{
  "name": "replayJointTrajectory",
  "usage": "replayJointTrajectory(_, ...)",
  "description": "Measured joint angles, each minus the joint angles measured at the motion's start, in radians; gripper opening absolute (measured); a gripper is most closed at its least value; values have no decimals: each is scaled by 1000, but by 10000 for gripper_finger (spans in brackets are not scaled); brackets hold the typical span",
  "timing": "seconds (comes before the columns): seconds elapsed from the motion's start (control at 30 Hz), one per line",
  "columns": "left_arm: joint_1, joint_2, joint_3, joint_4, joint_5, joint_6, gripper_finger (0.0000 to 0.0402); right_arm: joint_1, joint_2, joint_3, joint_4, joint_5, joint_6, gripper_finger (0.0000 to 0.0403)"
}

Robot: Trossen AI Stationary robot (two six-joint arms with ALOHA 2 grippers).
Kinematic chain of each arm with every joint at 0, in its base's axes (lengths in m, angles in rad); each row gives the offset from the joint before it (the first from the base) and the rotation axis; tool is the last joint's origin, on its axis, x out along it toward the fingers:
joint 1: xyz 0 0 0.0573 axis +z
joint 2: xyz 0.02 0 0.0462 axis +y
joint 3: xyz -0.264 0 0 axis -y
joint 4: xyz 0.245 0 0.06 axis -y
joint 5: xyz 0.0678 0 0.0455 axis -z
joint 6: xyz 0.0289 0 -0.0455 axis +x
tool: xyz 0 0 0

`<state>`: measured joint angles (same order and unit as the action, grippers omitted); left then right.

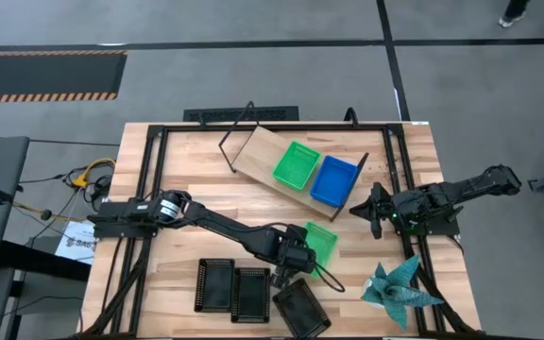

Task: Stack baskets on shelf by color
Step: Stack the green bin on the green bin on the shelf

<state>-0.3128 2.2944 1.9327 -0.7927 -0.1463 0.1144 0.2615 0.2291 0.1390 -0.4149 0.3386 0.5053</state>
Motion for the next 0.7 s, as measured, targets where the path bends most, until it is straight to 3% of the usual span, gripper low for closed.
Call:
replayJointTrajectory(0.5,28,24,2,50,15,29,195,0,0,0,0,0,2,50)
replayJointTrajectory(0.7,28,57,0,47,32,32,137,0,0,0,0,0,2,50)
